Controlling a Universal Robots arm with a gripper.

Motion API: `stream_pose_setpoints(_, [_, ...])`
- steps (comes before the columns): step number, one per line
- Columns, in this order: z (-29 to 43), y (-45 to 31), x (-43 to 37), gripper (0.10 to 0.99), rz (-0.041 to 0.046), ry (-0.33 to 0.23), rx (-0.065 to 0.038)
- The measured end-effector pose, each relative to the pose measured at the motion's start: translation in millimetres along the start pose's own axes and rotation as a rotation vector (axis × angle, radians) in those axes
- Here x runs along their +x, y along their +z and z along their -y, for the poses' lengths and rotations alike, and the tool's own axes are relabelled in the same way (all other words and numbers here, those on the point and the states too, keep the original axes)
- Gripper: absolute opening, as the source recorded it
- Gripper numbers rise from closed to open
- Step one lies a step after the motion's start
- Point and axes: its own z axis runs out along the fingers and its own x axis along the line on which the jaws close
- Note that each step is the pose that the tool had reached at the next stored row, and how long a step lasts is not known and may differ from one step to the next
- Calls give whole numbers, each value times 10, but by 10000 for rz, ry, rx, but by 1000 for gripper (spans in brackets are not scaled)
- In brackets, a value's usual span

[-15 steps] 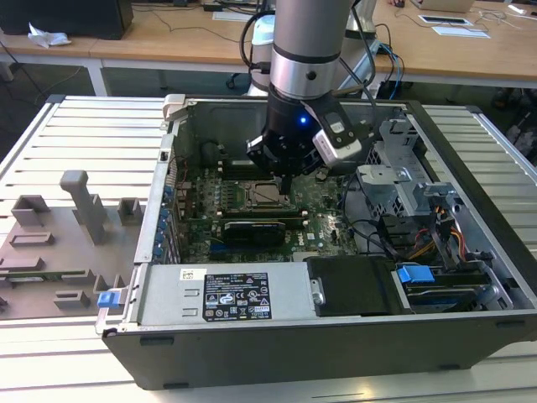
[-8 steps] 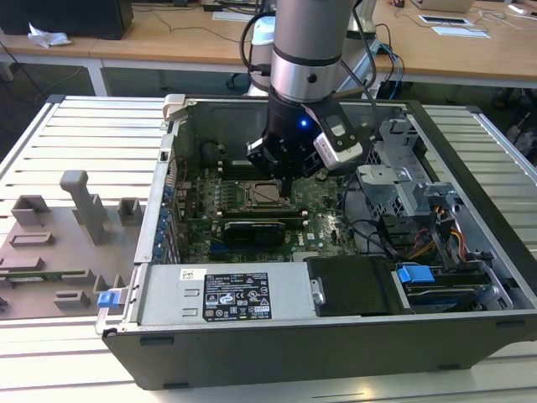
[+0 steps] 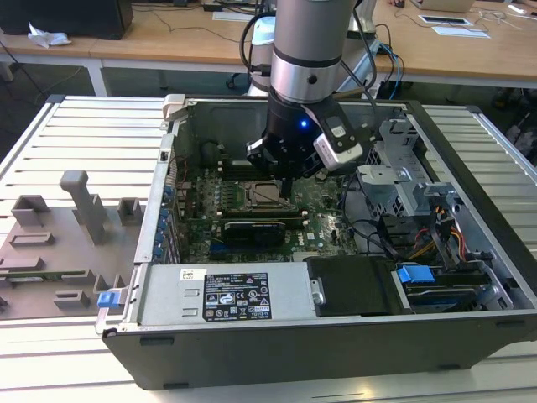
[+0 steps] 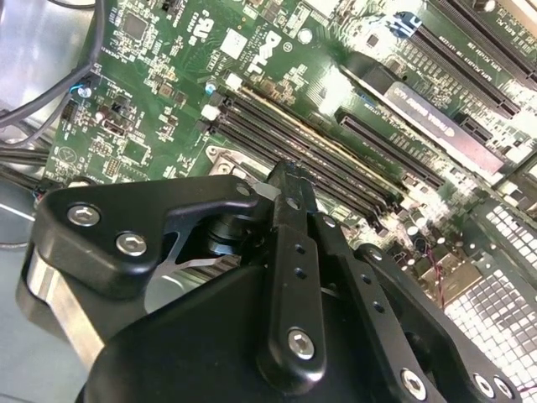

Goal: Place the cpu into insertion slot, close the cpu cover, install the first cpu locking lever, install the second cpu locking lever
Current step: 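Install the second cpu locking lever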

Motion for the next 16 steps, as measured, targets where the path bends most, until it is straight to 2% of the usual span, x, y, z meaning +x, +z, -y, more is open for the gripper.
stream_pose_setpoints(7, [1,14,0,106,3,0,-46])
stream_pose_setpoints(16, [2,59,0,106,1,0,-44])
